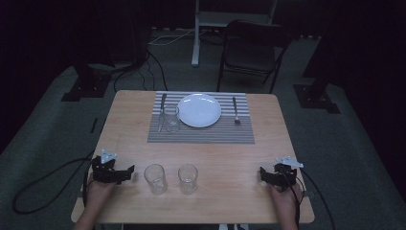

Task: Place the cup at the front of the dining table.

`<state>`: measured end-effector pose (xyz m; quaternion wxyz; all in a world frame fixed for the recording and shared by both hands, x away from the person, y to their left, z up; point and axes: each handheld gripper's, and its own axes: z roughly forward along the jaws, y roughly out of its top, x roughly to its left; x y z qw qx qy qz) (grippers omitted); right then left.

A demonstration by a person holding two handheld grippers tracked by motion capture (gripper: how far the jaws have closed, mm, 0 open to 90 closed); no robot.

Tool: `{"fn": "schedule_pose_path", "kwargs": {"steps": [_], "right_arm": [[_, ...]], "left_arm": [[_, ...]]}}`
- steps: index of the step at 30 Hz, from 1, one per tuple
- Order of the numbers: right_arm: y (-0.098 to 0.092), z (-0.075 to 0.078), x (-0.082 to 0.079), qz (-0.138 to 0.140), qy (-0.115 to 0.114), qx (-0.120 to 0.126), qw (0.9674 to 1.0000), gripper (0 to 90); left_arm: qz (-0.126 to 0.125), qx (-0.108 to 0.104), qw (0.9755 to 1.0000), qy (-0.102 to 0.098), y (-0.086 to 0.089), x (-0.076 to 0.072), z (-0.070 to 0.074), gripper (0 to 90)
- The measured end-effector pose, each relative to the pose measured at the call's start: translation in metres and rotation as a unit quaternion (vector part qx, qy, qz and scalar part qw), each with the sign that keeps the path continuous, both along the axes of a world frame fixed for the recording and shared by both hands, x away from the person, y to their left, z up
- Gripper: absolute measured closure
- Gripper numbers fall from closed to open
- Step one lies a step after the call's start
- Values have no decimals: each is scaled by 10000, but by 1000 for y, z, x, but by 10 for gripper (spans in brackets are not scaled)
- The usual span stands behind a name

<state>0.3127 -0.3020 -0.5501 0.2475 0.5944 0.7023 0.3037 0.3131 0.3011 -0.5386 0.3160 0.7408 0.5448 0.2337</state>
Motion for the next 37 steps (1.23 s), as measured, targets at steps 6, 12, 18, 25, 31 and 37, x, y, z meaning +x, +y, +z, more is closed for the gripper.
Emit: {"fn": "schedule_pose_path", "kwargs": {"steps": [6,12,18,25,31,37], "right_arm": [[0,0,0,1,0,-3,10000,125],[0,0,0,2,0,-4,10000,125],[0,0,0,2,-1,-2,10000,125],[0,0,0,2,0,-4,10000,125],[0,0,0,2,0,-4,10000,125],[0,0,0,1,0,-4,10000,125]], "left_arm": [[66,118,9999,-64,5,-11,-3,0],[219,136,9996,-122,9,-22,-3,0],[418,178,9989,-149,15,-41,-2,0],[479,306,9982,-186,27,-49,-5,0],[650,241,9974,-201,32,-55,-4,0],[929,354,9950,-77,33,-59,-6,1]]}}
